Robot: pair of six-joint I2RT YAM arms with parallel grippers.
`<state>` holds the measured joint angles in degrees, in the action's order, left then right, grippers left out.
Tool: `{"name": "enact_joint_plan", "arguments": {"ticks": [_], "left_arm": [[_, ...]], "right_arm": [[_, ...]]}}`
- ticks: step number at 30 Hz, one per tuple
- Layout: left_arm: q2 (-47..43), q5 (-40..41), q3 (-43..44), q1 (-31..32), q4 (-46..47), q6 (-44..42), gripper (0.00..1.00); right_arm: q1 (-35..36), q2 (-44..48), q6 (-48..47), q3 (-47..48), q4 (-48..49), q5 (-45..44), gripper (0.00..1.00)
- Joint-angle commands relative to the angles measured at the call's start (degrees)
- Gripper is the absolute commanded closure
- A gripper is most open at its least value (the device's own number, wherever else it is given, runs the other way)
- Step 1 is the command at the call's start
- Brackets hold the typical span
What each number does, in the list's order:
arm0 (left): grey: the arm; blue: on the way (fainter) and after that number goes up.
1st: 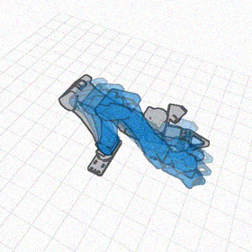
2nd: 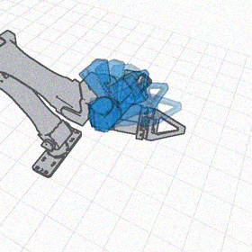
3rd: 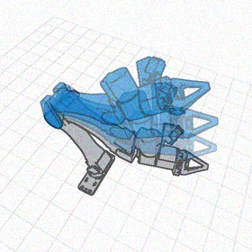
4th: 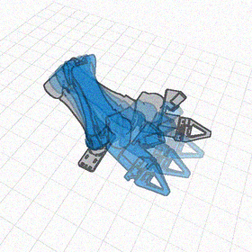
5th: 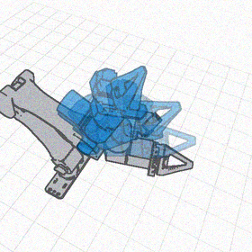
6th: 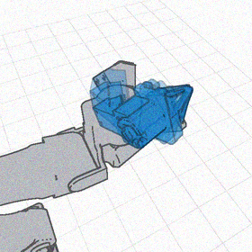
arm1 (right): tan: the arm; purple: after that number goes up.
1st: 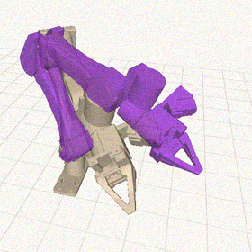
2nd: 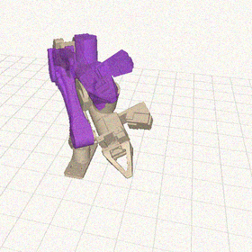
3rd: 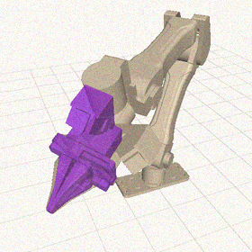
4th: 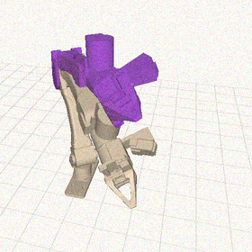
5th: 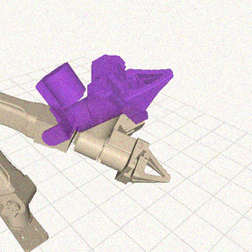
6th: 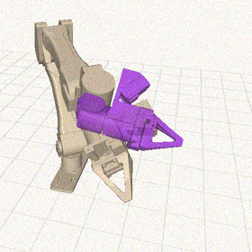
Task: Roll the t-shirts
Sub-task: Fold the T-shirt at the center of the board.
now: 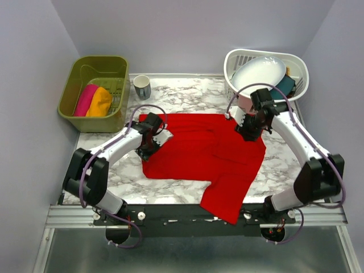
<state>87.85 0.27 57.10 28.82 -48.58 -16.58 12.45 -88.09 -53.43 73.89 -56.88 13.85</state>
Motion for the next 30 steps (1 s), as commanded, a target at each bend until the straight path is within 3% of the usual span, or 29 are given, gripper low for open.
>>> {"name": "enact_joint_plan", "arguments": {"ticks": [1,3,8,14,18,24,30], "left_arm": [[-6.46,2.45,-4.79,-2.8,-3.28,-1.61,1.0],[-8.48,2.54,-5.86,-3.33,-3.19,-1.35,1.0],[-12.0,3.94,-9.99,-5.7,-2.05,-2.14,1.0],[-12.98,3.33,-13.07,-6.84,-0.03,-2.06,1.0],[-11.83,2.71,-12.63,-6.76,1.55,-1.27,1.0],[-10.95,2.54,-10.87,-6.85,2.96,-0.56,1.0],[-11.04,4.65,-11.22,-7.29,4.19,-1.88,1.0]], "right_arm": [[5.73,9.95,-11.25,-8.81,-2.8,11.03,0.57],[11.86,12.84,-12.83,-13.22,0.08,7.28,0.57],[18.13,16.55,-16.7,-19.39,0.81,6.19,0.57],[24.1,24.87,-27.85,-24.66,-4.02,8.56,0.58],[31.74,32.36,-29.1,-28.0,-11.03,13.39,0.57],[49.84,40.01,-21.91,-33.63,-16.77,17.87,0.52],[62.08,34.23,-10.04,-34.6,-10.46,17.88,0.5]]}}
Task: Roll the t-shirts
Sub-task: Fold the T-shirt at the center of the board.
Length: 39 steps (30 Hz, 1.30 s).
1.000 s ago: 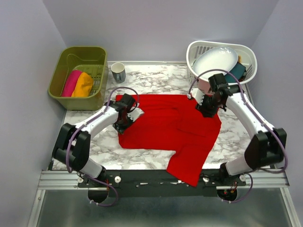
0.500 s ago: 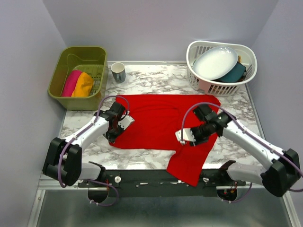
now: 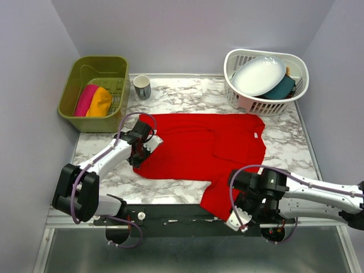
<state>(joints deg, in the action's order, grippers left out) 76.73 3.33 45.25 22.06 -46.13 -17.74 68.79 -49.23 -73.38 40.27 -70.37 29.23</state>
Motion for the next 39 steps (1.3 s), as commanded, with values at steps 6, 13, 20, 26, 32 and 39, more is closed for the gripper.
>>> {"name": "enact_joint_plan", "arguments": {"ticks": [6,13,20,26,32,39], "left_arm": [[1.05,2.64,3.61,-1.59,0.34,-1.51,1.0],[-0.18,0.89,6.16,-1.67,0.25,-0.9,1.0],[-2.72,1.15,6.69,-1.85,0.51,-0.89,1.0],[-5.09,0.19,5.72,-2.2,0.6,-0.28,1.0],[-5.98,-0.08,5.72,-2.64,0.34,-0.28,1.0],[-4.4,0.01,7.3,-2.9,0.43,-0.37,1.0]], "right_arm": [[16.72,-10.27,27.06,-2.21,15.17,-8.57,0.5],[18.3,-15.62,31.81,-1.6,17.28,-14.03,0.51],[22.7,-23.62,33.04,0.94,14.83,-12.89,0.57],[22.7,-27.23,32.87,2.62,13.15,-11.92,0.57],[23.05,-30.3,32.95,1.65,15.52,-11.92,0.59],[23.4,-32.51,33.22,0.16,18.33,-12.44,0.71]]}}
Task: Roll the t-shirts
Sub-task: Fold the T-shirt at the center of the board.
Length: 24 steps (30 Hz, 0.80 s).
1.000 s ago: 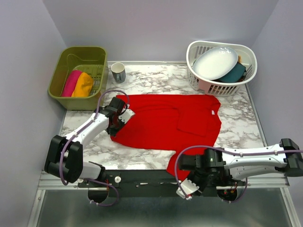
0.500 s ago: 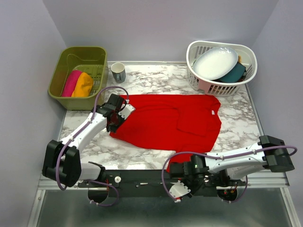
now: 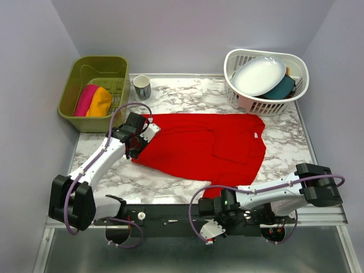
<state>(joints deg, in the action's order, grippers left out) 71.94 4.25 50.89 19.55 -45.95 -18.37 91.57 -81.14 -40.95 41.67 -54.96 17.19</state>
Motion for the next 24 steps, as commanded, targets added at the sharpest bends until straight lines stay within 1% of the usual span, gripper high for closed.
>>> {"name": "enact_joint_plan", "arguments": {"ticks": [1,3,4,6,8,11,12,14,15,20,21,22,24], "left_arm": [[0.65,-1.09,1.75,-0.48,0.34,0.27,1.0],[1.53,-1.17,2.19,-0.48,0.08,0.35,1.0],[1.71,-1.09,2.37,-0.48,-0.19,0.35,1.0],[1.8,-1.17,2.37,-0.48,-0.71,0.53,1.0],[1.8,-1.7,2.37,-0.48,-2.02,0.62,1.0],[1.45,-2.4,2.28,-0.48,-4.48,0.44,1.0],[1.27,-2.49,2.19,-0.48,-5.28,0.35,1.0],[0.31,-2.67,1.41,-0.48,-6.95,-0.08,1.0],[0.13,-2.67,1.23,-0.48,-7.39,-0.17,1.0],[-1.45,-3.63,-1.05,-0.48,-10.03,-0.17,1.0],[-1.37,-3.98,-1.32,-0.48,-10.29,0.0,1.0],[-1.45,-4.07,-1.67,-0.57,-10.47,0.18,1.0],[-1.54,-4.16,-2.2,-0.57,-11.0,0.0,1.0]], "right_arm": [[0.63,0.1,0.87,-1.5,3.01,-1.1,0.78],[0.63,0.81,1.39,-1.77,3.28,-2.24,0.87],[0.71,1.25,1.92,-1.77,3.28,-4.16,0.94],[0.63,3.0,3.15,-0.9,1.89,-6.11,0.99],[0.02,5.45,3.24,0.25,-0.14,-8.83,0.99],[-2.18,8.18,1.75,2.45,-6.19,-10.33,0.99],[-2.62,11.07,1.92,2.62,-9.61,-10.77,0.99],[-3.06,14.77,2.89,2.54,-12.7,-12.26,0.99],[-2.98,18.96,4.72,2.63,-15.07,-12.96,0.99],[-3.76,27.52,11.14,4.38,-18.95,-19.2,1.0],[-6.03,27.79,10.2,4.82,-19.22,-19.3,1.0],[-13.19,27.53,9.67,5.26,-18.87,-21.65,1.0],[-19.04,27.35,7.56,6.14,-18.17,-23.42,1.0]]}}
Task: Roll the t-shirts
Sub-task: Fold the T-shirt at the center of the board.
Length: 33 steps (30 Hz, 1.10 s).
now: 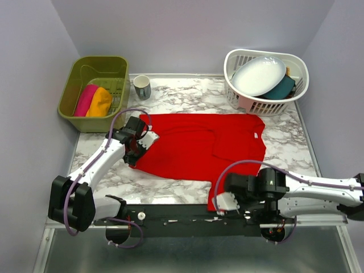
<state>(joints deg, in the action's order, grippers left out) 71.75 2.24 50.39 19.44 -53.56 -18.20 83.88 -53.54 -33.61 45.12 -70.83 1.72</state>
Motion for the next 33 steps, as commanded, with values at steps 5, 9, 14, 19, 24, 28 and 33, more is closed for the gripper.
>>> {"name": "enact_joint_plan", "arguments": {"ticks": [5,9,14,19,24,28,33], "left_arm": [[-1.26,-3.63,-0.74,-0.46,-3.65,-0.26,1.0],[-1.34,-4.26,0.85,-0.55,-4.01,0.09,1.0],[-1.26,-3.91,1.29,-0.55,-5.23,0.79,1.0],[0.41,-2.68,-0.2,-0.63,-4.45,-0.43,1.0],[4.71,-3.03,1.46,-1.86,-3.57,-1.67,1.0],[8.23,-4.35,4.18,-1.95,-2.95,-1.32,1.0],[11.83,-4.7,10.42,-2.13,-5.06,-1.4,1.0]], "right_arm": [[-22.43,0.81,-1.37,3.83,-0.54,-11.03,0.99],[-26.65,0.89,-3.04,3.83,2.44,-13.66,0.99],[-30.0,0.81,-5.06,6.45,4.38,-18.49,0.99],[-30.79,3.69,-6.03,11.38,4.56,-20.17,0.99],[-32.55,5.37,-7.43,14.99,4.81,-21.31,1.0],[-32.98,6.78,-10.42,12.98,8.68,-23.42,1.0],[-34.13,6.52,-14.99,12.53,14.13,-26.59,1.0]]}}
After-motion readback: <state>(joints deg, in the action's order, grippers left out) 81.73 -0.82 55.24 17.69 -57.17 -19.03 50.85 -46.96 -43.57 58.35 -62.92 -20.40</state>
